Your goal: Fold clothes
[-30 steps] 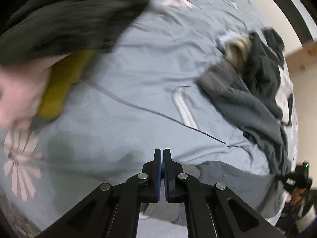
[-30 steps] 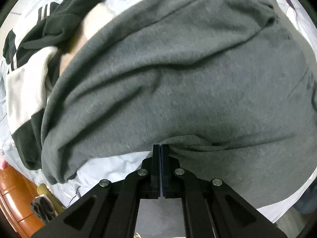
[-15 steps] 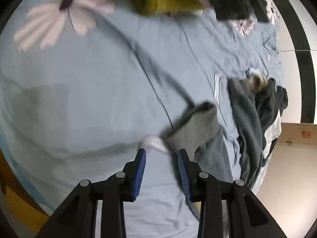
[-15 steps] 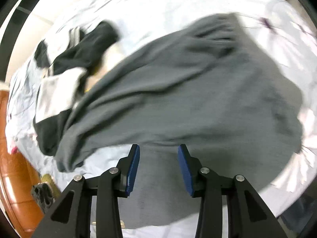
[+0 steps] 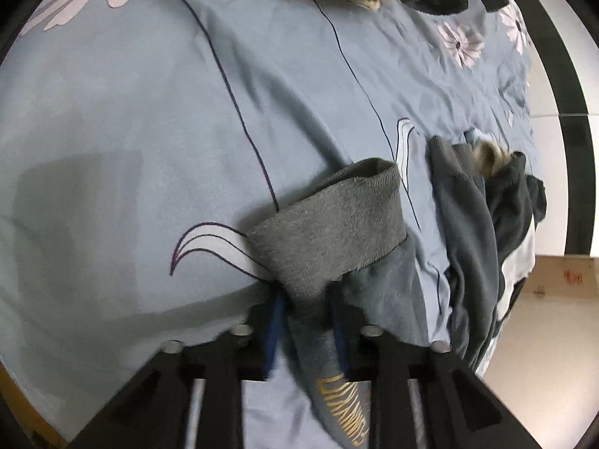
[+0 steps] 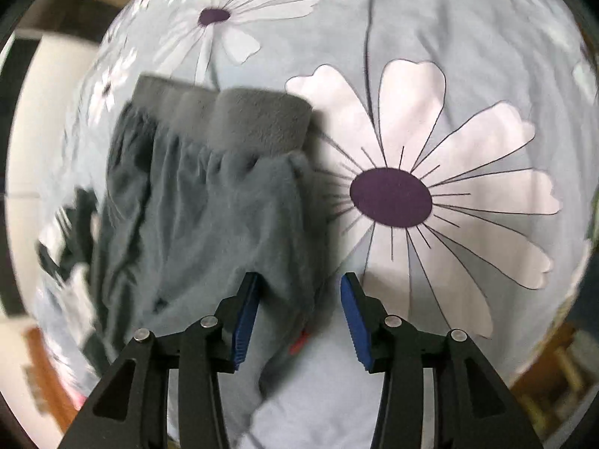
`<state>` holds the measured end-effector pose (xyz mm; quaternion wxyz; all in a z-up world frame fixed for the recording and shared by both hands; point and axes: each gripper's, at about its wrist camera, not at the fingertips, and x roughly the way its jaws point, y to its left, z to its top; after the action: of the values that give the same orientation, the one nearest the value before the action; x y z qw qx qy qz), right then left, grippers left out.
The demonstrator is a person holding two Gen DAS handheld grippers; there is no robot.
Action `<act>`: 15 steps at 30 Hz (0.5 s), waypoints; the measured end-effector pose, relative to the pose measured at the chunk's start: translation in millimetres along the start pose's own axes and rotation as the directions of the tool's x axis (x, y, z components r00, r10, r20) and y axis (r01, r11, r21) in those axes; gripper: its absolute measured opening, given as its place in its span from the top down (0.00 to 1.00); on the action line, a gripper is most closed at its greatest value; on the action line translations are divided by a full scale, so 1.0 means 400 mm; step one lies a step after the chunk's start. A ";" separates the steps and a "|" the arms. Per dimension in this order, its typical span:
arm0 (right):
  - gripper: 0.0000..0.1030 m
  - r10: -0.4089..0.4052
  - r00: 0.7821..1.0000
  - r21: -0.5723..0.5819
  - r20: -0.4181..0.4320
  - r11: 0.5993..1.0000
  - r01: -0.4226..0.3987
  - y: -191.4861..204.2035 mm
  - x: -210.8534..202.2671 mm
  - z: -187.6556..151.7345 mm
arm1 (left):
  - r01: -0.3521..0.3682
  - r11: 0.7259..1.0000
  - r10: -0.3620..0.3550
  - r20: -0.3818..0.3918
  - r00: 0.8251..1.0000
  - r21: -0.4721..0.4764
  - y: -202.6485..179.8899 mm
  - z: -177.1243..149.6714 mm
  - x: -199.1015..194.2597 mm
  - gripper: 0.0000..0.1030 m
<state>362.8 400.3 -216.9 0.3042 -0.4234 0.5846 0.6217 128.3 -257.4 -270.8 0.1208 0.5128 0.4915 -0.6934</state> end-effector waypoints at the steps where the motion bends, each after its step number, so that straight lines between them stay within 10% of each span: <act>1: 0.55 0.024 1.000 0.014 0.003 1.000 -0.024 -0.009 -0.003 0.010 | -0.015 1.000 0.015 0.006 1.000 0.003 -0.004 -0.001 -0.001 0.85; 5: 0.57 0.086 0.996 0.071 -0.001 0.994 -0.085 -0.033 -0.005 0.040 | -0.061 0.997 0.059 0.047 0.997 0.047 -0.048 0.002 -0.026 0.89; 8: 0.94 0.117 0.993 0.082 -0.031 0.990 -0.114 -0.035 -0.023 0.054 | -0.073 0.991 0.062 0.096 0.993 0.111 -0.086 0.006 -0.080 0.90; 15: 0.96 0.194 0.981 -0.092 0.004 0.977 -0.192 0.022 -0.108 0.042 | -0.063 0.985 0.036 0.164 0.986 0.162 -0.087 -0.006 -0.193 0.90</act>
<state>371.9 420.8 -175.4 0.2266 -0.3739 0.5919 0.6771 140.5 -264.6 -187.2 0.1339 0.4758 0.4073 -0.7679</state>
